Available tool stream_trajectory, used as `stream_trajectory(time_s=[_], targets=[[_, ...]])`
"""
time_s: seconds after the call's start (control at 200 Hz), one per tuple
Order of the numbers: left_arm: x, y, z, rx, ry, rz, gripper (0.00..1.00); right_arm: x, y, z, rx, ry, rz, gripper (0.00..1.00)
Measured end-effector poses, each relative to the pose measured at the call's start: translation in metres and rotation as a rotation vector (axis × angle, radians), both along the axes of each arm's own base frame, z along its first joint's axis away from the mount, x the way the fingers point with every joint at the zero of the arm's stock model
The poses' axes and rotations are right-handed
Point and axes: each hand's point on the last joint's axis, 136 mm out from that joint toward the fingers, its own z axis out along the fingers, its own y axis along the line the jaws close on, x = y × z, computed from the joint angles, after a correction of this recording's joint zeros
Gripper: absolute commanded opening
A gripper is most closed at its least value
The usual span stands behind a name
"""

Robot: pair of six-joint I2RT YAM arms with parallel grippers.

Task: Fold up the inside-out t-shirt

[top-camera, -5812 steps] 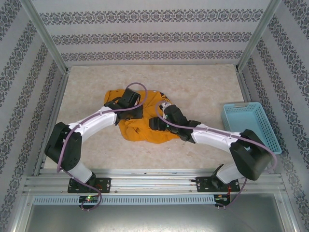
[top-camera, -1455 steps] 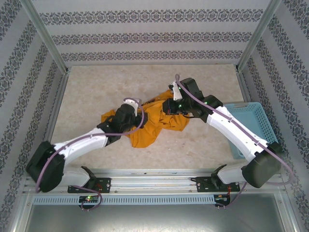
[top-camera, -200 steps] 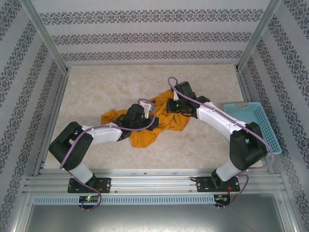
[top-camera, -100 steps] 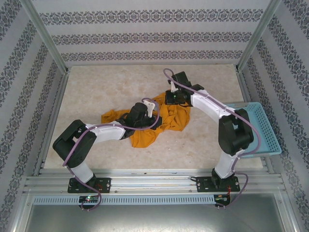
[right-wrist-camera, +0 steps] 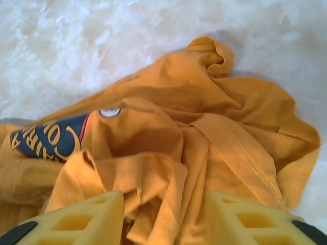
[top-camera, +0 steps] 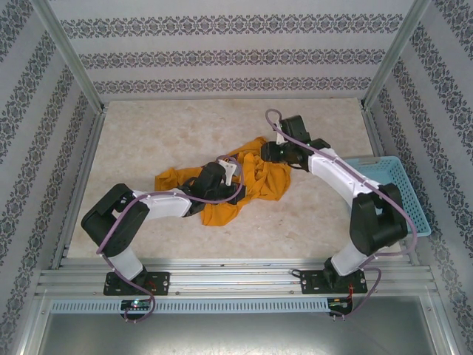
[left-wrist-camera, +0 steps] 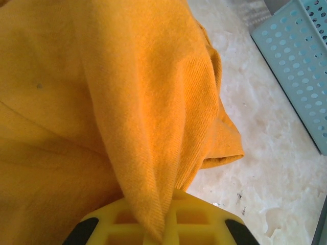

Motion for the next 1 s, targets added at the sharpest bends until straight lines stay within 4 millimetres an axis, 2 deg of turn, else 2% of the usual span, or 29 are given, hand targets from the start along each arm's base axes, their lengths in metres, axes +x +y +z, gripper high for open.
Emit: stream_trajectory(time_s=[0.165, 0.375, 0.46, 0.515, 0.629, 0.859, 0.999], targets=[[0.0, 0.0, 0.0, -0.002, 0.001, -0.002, 0.0, -0.015, 0.007, -0.021, 0.004, 0.036, 0.04, 0.35], [0.0, 0.0, 0.0, -0.002, 0.001, -0.002, 0.0, -0.034, 0.044, -0.022, 0.014, 0.032, 0.133, 0.31], [0.0, 0.0, 0.0, -0.003, 0.001, -0.002, 0.0, -0.039, 0.053, -0.026, 0.012, 0.045, 0.146, 0.26], [-0.001, -0.001, 0.0, -0.004, 0.004, -0.003, 0.0, -0.039, 0.053, -0.033, 0.004, 0.061, 0.138, 0.23], [-0.001, -0.001, 0.0, -0.006, 0.005, -0.006, 0.0, -0.037, 0.046, -0.048, -0.017, 0.094, 0.105, 0.21], [-0.001, -0.001, 0.0, -0.006, 0.006, -0.007, 0.0, -0.036, 0.039, -0.052, -0.022, 0.104, 0.08, 0.21], [-0.001, -0.001, 0.0, -0.006, 0.006, -0.007, 0.0, -0.041, 0.033, -0.063, -0.023, 0.129, 0.061, 0.23]])
